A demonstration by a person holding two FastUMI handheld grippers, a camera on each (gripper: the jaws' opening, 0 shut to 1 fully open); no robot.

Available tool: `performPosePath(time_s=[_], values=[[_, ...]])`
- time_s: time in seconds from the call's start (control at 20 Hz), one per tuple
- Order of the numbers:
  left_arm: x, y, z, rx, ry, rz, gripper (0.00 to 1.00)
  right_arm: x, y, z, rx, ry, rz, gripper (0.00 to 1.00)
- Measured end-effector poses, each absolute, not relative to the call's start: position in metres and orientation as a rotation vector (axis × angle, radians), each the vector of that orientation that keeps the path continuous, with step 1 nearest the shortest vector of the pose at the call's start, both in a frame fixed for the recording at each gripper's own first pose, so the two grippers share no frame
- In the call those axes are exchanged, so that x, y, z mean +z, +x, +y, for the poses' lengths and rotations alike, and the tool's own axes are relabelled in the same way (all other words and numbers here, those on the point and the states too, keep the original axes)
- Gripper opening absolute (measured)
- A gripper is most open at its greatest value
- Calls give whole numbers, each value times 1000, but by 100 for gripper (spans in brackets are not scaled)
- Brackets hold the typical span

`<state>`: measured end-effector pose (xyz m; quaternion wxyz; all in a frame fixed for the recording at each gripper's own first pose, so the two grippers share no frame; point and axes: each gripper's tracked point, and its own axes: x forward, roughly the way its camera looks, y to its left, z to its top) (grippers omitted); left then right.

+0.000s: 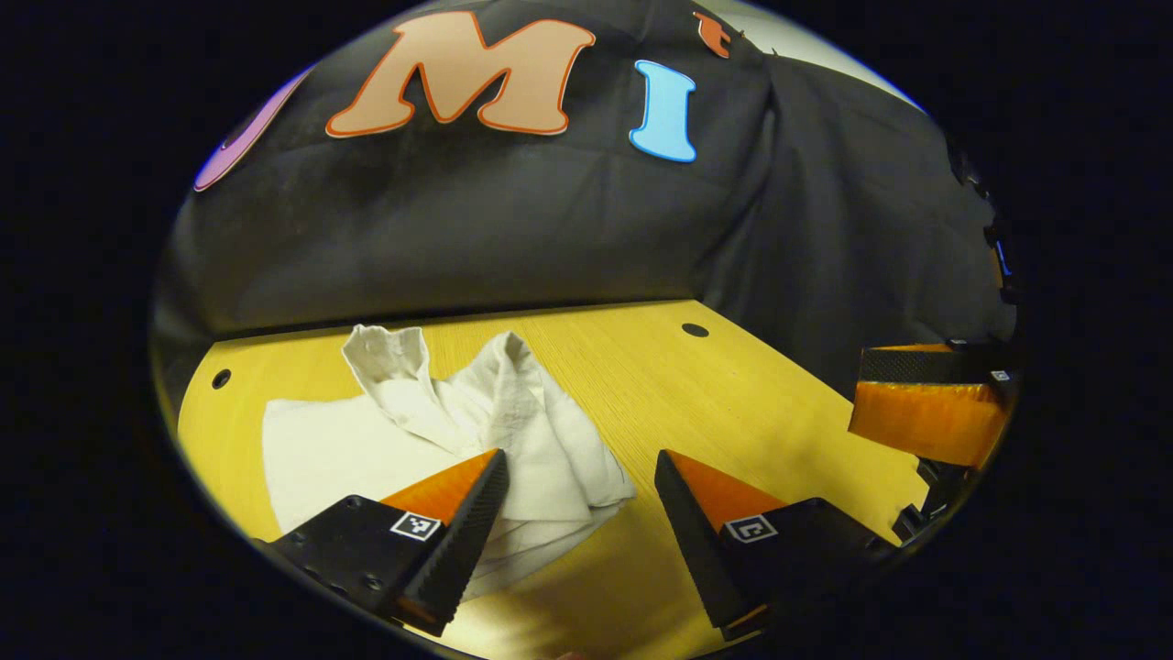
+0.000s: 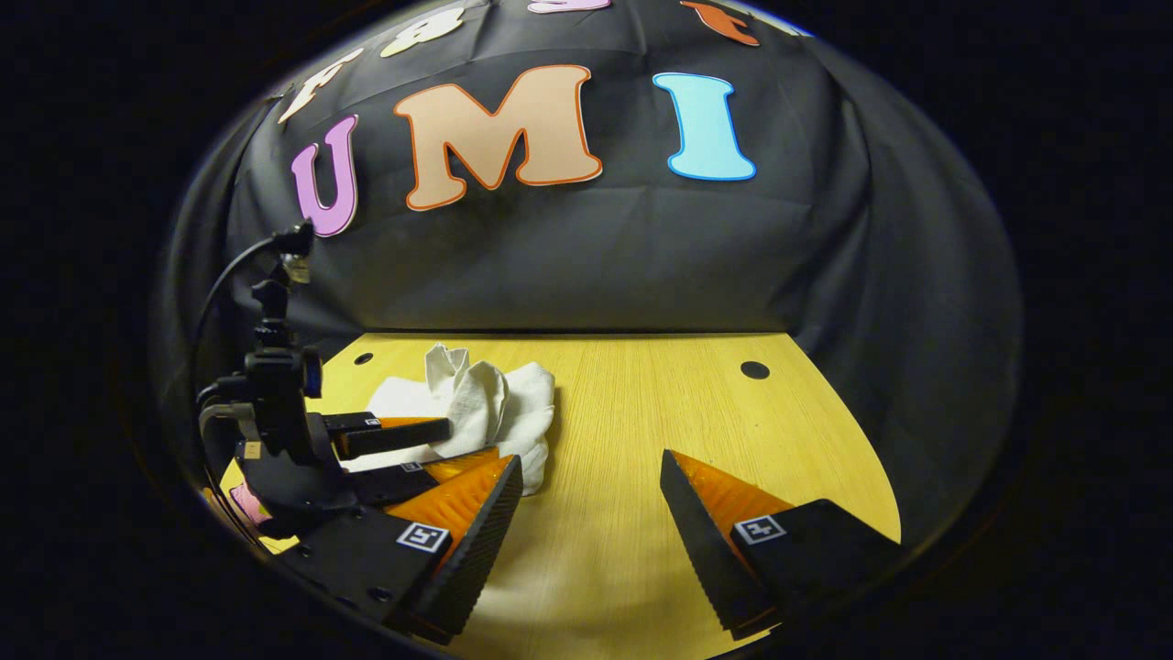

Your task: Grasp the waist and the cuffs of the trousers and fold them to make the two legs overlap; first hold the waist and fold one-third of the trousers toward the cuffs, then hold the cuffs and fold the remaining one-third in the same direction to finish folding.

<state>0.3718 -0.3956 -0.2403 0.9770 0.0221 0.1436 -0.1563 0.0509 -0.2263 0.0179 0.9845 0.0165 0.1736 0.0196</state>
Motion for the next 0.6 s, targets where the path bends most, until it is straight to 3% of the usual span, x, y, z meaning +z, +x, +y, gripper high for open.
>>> performPosePath(time_s=[0.3,0.6], values=[[-195,331,-363,-244,58,225,93,38,43,-207,61,51,312,97],[-148,276,-277,-106,42,152,95,79,24,-179,51,79,202,97]])
